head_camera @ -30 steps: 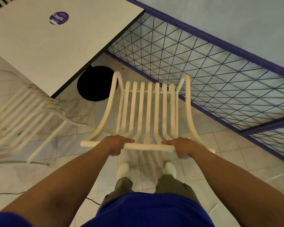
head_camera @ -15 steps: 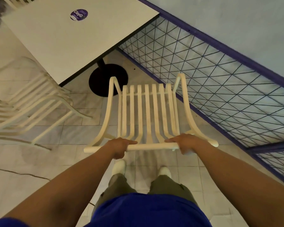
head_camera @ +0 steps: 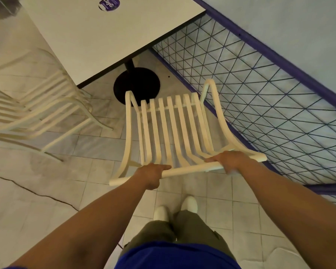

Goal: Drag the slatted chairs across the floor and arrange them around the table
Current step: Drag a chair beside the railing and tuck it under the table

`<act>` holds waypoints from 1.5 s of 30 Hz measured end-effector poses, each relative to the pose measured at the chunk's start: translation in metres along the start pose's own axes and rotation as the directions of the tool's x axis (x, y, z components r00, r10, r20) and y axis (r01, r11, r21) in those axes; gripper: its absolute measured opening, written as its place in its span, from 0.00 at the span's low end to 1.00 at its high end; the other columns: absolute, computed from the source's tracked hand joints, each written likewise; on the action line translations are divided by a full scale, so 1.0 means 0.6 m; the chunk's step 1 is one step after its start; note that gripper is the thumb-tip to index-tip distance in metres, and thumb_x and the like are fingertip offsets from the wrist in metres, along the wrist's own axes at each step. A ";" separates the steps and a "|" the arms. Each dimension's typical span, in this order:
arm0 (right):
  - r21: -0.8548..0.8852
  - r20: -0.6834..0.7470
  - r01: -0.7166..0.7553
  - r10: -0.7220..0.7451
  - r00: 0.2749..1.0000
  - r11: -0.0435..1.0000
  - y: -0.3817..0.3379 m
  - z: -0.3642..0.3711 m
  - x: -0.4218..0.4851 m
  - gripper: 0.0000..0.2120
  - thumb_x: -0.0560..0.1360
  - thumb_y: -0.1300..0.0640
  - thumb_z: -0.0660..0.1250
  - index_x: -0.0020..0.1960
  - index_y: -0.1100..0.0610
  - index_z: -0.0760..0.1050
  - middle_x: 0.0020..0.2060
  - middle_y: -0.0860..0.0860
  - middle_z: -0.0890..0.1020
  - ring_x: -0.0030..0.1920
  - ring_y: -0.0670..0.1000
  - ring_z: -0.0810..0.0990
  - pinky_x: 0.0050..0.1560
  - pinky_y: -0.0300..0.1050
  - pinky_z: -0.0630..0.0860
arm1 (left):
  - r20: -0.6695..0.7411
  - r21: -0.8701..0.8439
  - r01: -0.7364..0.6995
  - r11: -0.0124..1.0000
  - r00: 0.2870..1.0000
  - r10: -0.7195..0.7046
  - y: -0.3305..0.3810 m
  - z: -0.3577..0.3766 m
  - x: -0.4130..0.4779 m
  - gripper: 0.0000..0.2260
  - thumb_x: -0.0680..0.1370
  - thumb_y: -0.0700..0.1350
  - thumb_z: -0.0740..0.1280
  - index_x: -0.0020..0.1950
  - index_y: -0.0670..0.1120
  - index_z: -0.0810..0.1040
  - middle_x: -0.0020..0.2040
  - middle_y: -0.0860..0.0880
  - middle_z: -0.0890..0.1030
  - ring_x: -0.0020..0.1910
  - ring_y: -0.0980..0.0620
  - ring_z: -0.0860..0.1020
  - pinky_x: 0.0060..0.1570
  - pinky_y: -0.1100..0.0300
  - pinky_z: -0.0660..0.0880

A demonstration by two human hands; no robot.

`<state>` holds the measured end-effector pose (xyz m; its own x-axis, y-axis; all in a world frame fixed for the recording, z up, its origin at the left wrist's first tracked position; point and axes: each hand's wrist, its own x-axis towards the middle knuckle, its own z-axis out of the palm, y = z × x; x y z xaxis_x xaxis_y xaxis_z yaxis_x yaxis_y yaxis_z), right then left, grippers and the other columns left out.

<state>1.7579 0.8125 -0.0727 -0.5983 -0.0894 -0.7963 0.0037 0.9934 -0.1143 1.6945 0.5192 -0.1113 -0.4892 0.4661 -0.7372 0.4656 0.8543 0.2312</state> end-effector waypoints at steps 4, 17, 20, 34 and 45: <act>-0.006 -0.031 -0.089 0.088 0.996 0.996 -0.004 0.012 0.001 0.37 0.77 0.61 0.67 0.77 0.34 0.57 0.62 0.52 0.78 0.58 0.55 0.80 0.55 0.50 0.77 | 0.015 0.017 -0.001 1.000 1.000 0.001 0.002 -0.003 0.001 0.36 0.79 0.37 0.67 0.80 0.63 0.58 0.64 0.47 0.76 0.58 0.46 0.78 0.60 0.49 0.77; 0.062 -0.063 -0.067 0.071 0.996 0.996 0.011 0.021 0.009 0.36 0.75 0.59 0.71 0.76 0.38 0.62 0.66 0.51 0.78 0.60 0.55 0.79 0.60 0.51 0.76 | -0.012 0.016 0.038 0.999 0.999 -0.038 0.006 -0.003 -0.003 0.34 0.79 0.40 0.67 0.78 0.66 0.60 0.63 0.49 0.76 0.58 0.46 0.78 0.60 0.48 0.77; 0.078 -0.033 -0.004 0.007 0.999 0.997 0.024 0.015 0.013 0.39 0.76 0.63 0.70 0.78 0.36 0.59 0.65 0.52 0.77 0.60 0.55 0.78 0.57 0.48 0.75 | 0.007 0.003 0.070 0.998 0.997 -0.071 0.011 -0.004 -0.004 0.36 0.79 0.38 0.66 0.79 0.67 0.58 0.66 0.49 0.75 0.61 0.46 0.76 0.63 0.47 0.75; -0.064 0.012 0.131 -0.131 0.991 0.989 0.120 0.000 0.012 0.41 0.76 0.67 0.64 0.78 0.33 0.55 0.59 0.53 0.77 0.51 0.54 0.78 0.51 0.50 0.77 | 0.006 -0.077 0.170 0.983 0.985 -0.170 0.111 -0.001 0.009 0.36 0.80 0.37 0.64 0.79 0.67 0.57 0.68 0.47 0.74 0.62 0.46 0.76 0.63 0.52 0.74; -0.153 0.052 0.165 -0.159 0.986 0.974 0.242 -0.045 0.003 0.41 0.77 0.66 0.64 0.78 0.33 0.55 0.58 0.53 0.77 0.46 0.51 0.74 0.46 0.45 0.72 | -0.047 -0.181 0.211 0.961 0.974 -0.223 0.236 -0.001 0.058 0.35 0.80 0.36 0.66 0.80 0.64 0.59 0.67 0.48 0.75 0.60 0.47 0.76 0.62 0.52 0.75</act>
<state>1.7356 0.9588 -0.0749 -0.5487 -0.2495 -0.7979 -0.2179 0.9641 -0.1517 1.7429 0.6564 -0.1041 -0.6146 0.2744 -0.7396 0.2103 0.9606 0.1816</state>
